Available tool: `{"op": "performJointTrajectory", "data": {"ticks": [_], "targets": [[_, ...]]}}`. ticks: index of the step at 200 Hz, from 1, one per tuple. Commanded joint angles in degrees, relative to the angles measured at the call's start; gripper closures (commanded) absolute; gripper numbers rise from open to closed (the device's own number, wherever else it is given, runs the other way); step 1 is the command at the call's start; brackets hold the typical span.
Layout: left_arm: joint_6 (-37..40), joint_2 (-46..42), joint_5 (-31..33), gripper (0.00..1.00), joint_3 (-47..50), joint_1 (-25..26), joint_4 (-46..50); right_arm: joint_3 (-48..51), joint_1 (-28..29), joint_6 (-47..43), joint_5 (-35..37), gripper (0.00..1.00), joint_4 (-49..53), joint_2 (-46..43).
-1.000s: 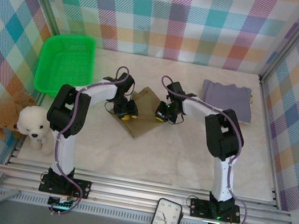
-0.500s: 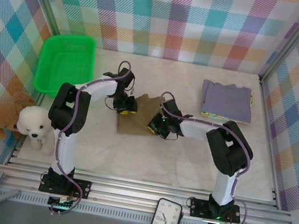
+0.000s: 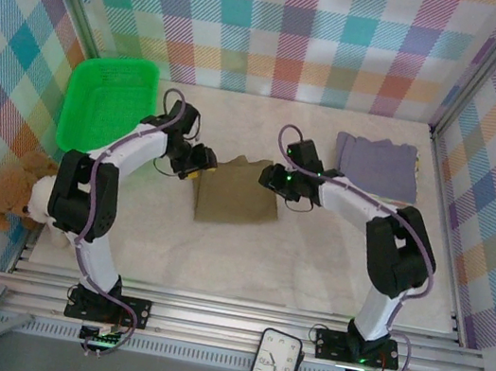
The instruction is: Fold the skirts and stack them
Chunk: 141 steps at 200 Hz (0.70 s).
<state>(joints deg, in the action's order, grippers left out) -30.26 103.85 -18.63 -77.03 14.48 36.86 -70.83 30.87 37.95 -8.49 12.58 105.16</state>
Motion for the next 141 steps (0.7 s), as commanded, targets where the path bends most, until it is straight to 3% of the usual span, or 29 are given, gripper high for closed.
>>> {"op": "performJointTrajectory", "data": {"ticks": [1, 68, 89, 141], "targets": [[-2.47, 2.97, -4.43, 0.44, 1.17, 0.02, -1.34, -5.66, -0.55, -13.58, -5.29, 0.52, 6.21, 4.76], [-3.32, 9.46, 0.79, 0.48, 0.66, 0.11, -0.39, -16.30, -0.55, -15.82, -0.33, 0.46, 11.87, 13.71], [-4.11, 11.10, 3.03, 0.72, 1.95, -0.38, -1.18, -18.21, -0.55, -17.06, 0.69, 0.46, 12.71, 14.94], [-4.64, 11.29, 2.91, 0.95, 5.80, -1.38, -3.99, -23.61, -0.55, -22.13, -2.62, 0.54, 15.63, 19.60]]}}
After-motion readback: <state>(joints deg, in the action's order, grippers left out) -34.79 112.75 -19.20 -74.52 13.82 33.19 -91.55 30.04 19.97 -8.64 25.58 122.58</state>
